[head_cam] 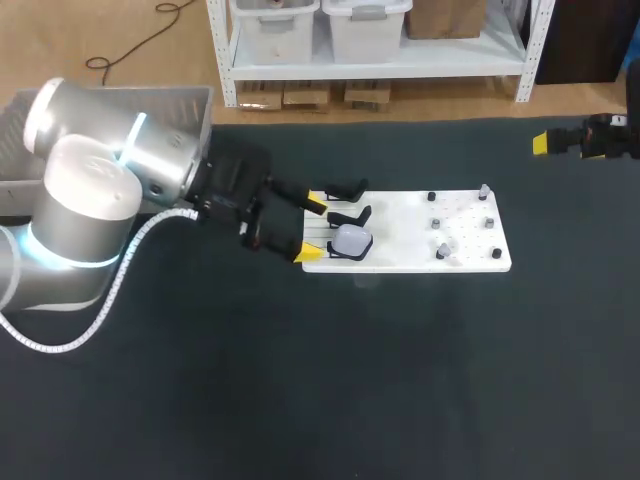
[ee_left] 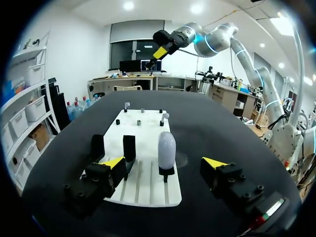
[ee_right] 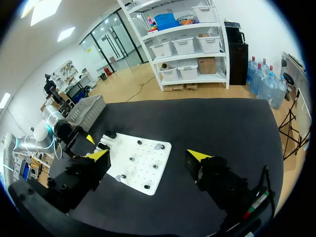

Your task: Pick up each earbud case from the left stands, insert the matching earbuds, close the lid, and place the case in the box.

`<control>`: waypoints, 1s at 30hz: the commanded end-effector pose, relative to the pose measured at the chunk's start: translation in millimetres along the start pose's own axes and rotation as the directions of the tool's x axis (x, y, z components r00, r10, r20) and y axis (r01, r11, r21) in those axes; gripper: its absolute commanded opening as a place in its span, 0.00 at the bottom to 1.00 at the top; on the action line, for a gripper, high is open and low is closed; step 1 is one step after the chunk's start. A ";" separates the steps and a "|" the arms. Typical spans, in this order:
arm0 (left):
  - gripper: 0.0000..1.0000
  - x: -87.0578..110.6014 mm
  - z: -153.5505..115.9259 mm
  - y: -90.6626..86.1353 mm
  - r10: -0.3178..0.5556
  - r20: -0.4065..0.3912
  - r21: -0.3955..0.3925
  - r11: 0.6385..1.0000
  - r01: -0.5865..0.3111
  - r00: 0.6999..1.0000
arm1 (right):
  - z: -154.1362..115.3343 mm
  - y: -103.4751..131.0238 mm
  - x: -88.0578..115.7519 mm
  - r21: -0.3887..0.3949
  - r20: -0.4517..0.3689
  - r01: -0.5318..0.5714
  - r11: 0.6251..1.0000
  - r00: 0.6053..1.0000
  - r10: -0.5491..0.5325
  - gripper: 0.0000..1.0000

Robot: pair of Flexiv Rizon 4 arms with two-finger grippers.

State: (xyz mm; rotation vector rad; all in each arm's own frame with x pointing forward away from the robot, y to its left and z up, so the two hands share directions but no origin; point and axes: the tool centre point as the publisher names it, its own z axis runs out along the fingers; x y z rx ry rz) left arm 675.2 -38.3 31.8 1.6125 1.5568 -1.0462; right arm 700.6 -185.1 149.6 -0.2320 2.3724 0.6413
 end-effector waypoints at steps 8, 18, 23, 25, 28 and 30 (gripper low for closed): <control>0.95 3.9 15.9 0.7 -0.012 0.030 -0.002 1.000 0.012 0.999 | -0.4 -0.2 0.1 0.000 0.000 0.001 1.000 1.000 -0.001 1.00; 0.75 3.3 27.5 3.8 -0.005 0.031 0.005 1.000 0.005 0.999 | -0.4 -0.2 0.1 0.000 0.000 0.001 1.000 1.000 -0.001 1.00; 0.69 2.4 31.6 5.4 0.000 0.029 0.010 1.000 0.000 1.000 | -0.4 -0.2 0.1 0.000 0.000 0.001 1.000 1.000 -0.001 1.00; 0.67 2.4 32.6 5.7 0.001 0.027 0.011 1.000 -0.001 1.000 | -0.4 -0.2 0.1 0.000 0.000 0.001 1.000 1.000 -0.001 1.00; 0.65 2.6 34.4 5.7 0.003 0.023 0.013 1.000 -0.003 1.000 | -0.4 -0.2 0.1 0.000 0.000 0.001 1.000 1.000 -0.001 1.00; 0.65 2.7 34.8 5.9 0.003 0.021 0.012 1.000 -0.003 1.000 | -0.4 -0.2 0.1 0.000 0.000 0.001 1.000 1.000 -0.001 1.00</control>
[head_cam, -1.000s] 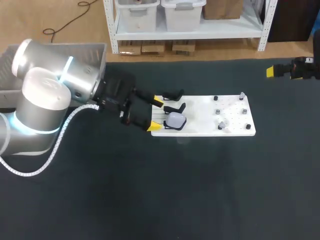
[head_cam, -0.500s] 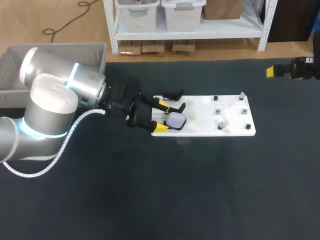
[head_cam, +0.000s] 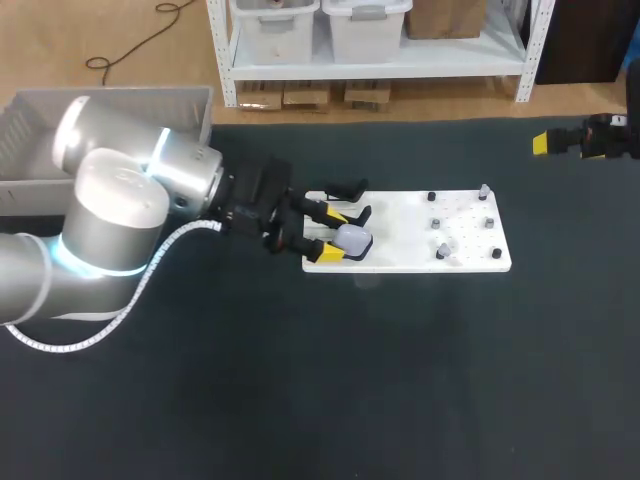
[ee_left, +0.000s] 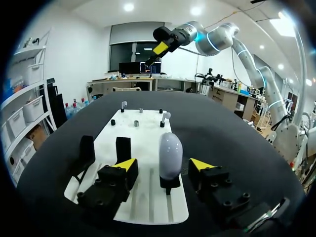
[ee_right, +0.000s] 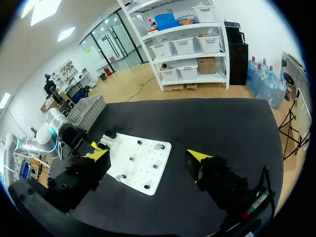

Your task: Pick up each earbud case from the left stands, insert the matching earbuds, close the lid, and place the case in the box.

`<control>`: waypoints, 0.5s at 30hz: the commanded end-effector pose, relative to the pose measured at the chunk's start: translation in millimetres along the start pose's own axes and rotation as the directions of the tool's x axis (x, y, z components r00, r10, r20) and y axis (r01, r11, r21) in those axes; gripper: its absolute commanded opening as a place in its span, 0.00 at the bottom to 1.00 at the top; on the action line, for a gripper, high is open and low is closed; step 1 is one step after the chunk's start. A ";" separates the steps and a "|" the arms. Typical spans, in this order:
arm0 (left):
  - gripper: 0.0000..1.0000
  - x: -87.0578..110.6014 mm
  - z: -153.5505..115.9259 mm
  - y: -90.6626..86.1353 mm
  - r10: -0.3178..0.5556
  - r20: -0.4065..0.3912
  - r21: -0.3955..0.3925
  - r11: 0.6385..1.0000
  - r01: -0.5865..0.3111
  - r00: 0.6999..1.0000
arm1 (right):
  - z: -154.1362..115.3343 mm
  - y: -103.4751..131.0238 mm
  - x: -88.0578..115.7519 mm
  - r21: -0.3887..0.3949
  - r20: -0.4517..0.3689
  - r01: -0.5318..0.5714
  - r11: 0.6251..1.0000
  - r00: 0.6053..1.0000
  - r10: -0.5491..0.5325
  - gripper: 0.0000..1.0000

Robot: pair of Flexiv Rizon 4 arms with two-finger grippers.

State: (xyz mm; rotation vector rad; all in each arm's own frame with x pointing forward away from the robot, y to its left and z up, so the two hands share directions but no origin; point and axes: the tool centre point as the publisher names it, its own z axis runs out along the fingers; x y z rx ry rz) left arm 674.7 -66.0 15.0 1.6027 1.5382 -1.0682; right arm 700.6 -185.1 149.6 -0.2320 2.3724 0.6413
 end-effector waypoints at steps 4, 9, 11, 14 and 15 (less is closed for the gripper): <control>0.60 0.5 3.2 4.4 0.002 -0.004 0.001 1.000 -0.002 1.000 | -0.4 -0.2 0.1 0.000 0.000 0.001 1.000 1.000 -0.001 1.00; 0.58 -0.7 4.2 5.8 0.005 -0.005 0.000 1.000 -0.005 1.000 | -0.4 -0.2 0.1 0.000 0.000 0.001 1.000 1.000 -0.001 1.00; 0.60 -1.2 5.3 5.8 0.005 -0.004 0.002 1.000 -0.005 1.000 | -0.4 -0.2 0.1 0.000 0.000 0.001 1.000 1.000 -0.001 1.00; 0.60 -1.7 7.0 4.4 0.005 -0.003 0.006 1.000 -0.005 1.000 | -0.4 -0.2 0.1 0.000 0.000 0.001 1.000 1.000 -0.001 1.00; 0.60 -1.7 7.7 3.8 0.005 -0.002 0.008 1.000 -0.005 1.000 | -0.4 -0.2 0.1 0.000 0.000 0.001 1.000 1.000 -0.001 1.00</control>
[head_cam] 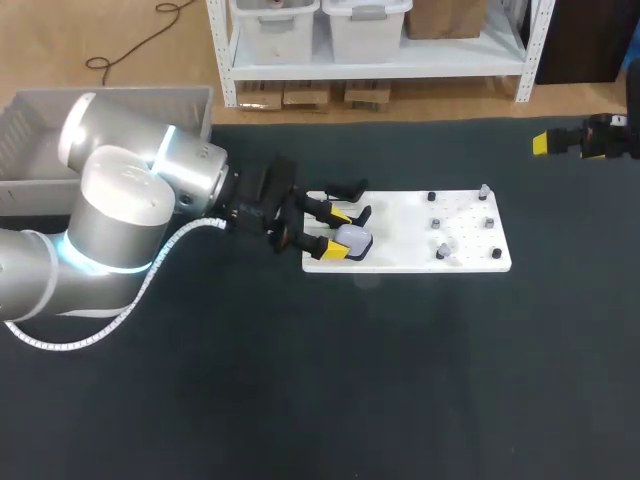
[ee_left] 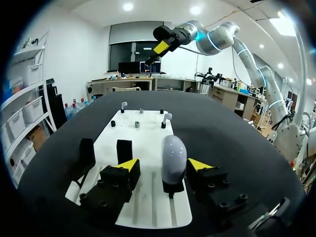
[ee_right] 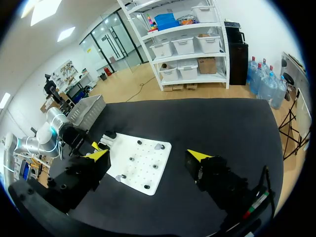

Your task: Pick up each earbud case from the left stands, insert the matching earbuds, close the lid, and place the case in the box.

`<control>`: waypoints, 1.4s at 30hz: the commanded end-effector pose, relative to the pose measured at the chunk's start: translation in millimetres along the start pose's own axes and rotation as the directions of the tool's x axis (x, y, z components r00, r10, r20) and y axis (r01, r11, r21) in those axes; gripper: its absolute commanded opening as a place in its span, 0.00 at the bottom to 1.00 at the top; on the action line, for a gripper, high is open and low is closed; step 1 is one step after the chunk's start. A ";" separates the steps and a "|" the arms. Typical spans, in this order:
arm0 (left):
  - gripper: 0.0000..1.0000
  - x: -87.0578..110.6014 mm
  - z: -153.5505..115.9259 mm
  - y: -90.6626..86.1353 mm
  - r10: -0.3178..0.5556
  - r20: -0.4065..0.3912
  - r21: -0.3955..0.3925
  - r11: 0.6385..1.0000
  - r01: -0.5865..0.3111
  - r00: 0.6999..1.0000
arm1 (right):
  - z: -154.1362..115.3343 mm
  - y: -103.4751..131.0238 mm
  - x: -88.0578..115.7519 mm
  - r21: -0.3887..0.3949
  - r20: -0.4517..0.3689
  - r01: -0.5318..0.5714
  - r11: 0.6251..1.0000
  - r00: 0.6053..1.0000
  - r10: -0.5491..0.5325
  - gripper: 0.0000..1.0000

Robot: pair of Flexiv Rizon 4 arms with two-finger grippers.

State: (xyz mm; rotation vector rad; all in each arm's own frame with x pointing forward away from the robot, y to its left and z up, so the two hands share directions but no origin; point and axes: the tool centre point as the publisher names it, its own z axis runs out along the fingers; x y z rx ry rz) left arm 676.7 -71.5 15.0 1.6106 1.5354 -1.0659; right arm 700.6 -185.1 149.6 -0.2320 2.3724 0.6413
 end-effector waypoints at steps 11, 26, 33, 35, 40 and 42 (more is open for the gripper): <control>0.58 1.4 6.4 -4.0 -0.010 0.010 0.008 1.000 0.010 1.000 | -0.4 -0.2 0.1 0.000 0.000 0.001 1.000 1.000 -0.001 1.00; 0.15 -0.5 5.5 -7.3 -0.005 0.017 -0.003 1.000 0.005 1.000 | -0.4 -0.2 0.1 0.000 0.000 0.001 1.000 1.000 -0.001 1.00; 0.00 -13.4 -3.3 -16.2 0.051 0.029 -0.013 0.999 -0.050 0.998 | -0.4 -0.2 0.1 0.000 0.000 0.001 1.000 1.000 -0.001 1.00; 0.00 -21.9 -8.4 -19.8 0.077 0.044 -0.016 0.997 -0.077 0.996 | -0.4 -0.2 0.1 0.000 0.000 0.001 1.000 1.000 -0.001 1.00; 0.00 -48.6 -20.7 -26.3 0.136 0.110 -0.032 0.991 -0.134 0.985 | -0.4 -0.2 0.1 0.000 0.000 0.001 1.000 1.000 -0.001 1.00; 0.00 -58.9 -24.8 -28.2 0.156 0.138 -0.042 0.987 -0.152 0.978 | -0.4 -0.2 0.1 0.000 0.000 0.001 1.000 1.000 -0.001 1.00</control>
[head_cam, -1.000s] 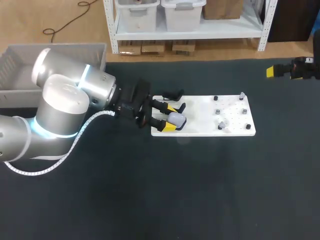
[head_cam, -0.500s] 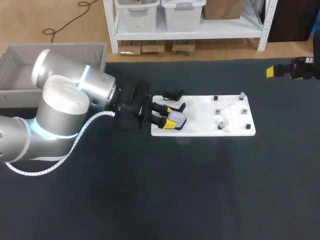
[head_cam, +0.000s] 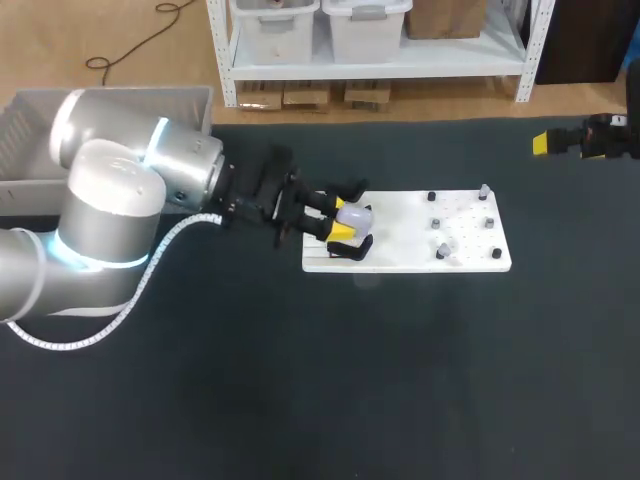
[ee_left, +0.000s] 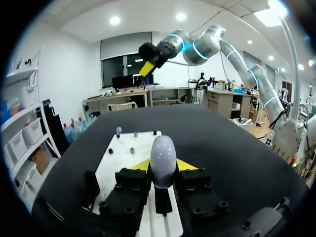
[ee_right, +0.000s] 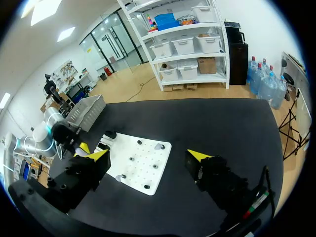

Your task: Pick up each earbud case from the left stands, insert the matching earbuds, close the lid, and place the case in the box.

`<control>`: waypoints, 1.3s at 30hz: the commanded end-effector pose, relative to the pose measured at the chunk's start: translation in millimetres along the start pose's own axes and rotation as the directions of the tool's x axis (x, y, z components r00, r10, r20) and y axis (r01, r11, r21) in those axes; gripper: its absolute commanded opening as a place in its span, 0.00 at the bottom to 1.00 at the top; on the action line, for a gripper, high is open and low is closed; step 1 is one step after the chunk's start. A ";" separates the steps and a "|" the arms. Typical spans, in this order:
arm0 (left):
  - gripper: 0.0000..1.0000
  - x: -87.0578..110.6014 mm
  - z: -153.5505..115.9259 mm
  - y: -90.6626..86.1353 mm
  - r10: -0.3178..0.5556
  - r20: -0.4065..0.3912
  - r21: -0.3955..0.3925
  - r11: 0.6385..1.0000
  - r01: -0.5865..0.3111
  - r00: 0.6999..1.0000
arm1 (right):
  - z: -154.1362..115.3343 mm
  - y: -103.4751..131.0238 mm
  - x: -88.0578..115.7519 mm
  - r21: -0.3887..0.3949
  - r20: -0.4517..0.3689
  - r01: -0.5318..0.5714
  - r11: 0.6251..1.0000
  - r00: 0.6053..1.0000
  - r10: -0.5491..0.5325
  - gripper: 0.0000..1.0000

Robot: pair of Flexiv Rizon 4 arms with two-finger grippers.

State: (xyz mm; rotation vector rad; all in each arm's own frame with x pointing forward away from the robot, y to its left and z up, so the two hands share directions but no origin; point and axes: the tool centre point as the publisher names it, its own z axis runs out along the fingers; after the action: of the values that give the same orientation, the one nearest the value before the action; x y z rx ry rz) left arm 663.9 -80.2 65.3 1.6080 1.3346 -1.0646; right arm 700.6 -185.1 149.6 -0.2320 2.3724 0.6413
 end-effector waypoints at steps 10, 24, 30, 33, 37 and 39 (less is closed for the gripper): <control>0.00 -43.2 -21.6 -11.4 0.036 0.167 -0.046 0.999 -0.028 0.985 | -0.4 -0.2 0.1 0.000 0.000 0.001 1.000 1.000 -0.001 1.00; 0.00 -46.3 -23.0 -12.1 0.029 0.214 -0.023 0.999 -0.025 0.976 | -0.4 -0.2 0.1 0.000 0.000 0.001 1.000 1.000 -0.001 1.00; 0.00 -46.3 -23.0 -12.1 0.029 0.214 -0.023 0.999 -0.025 0.976 | -0.4 -0.2 0.1 0.000 0.000 0.001 1.000 1.000 -0.001 1.00; 0.00 -46.8 -23.7 -14.8 0.029 0.215 -0.029 0.999 -0.024 0.976 | 2.5 8.1 -2.7 -0.030 -0.012 0.032 0.999 0.999 -0.033 1.00; 0.00 -50.5 -19.5 -22.6 0.033 0.243 -0.045 0.999 -0.023 0.970 | 1.1 26.8 -7.1 -0.053 -0.042 0.102 0.993 0.994 -0.104 1.00; 0.00 -52.0 -17.4 -23.9 0.032 0.249 -0.046 0.999 -0.021 0.968 | -2.0 36.4 -6.0 -0.074 -0.048 0.124 0.990 0.991 -0.128 1.00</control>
State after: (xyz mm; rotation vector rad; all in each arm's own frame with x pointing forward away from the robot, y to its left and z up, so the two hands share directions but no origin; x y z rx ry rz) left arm 644.1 -76.6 120.4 1.4226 1.1533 -1.1866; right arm 693.7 -156.5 160.9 -0.4011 2.3603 0.6294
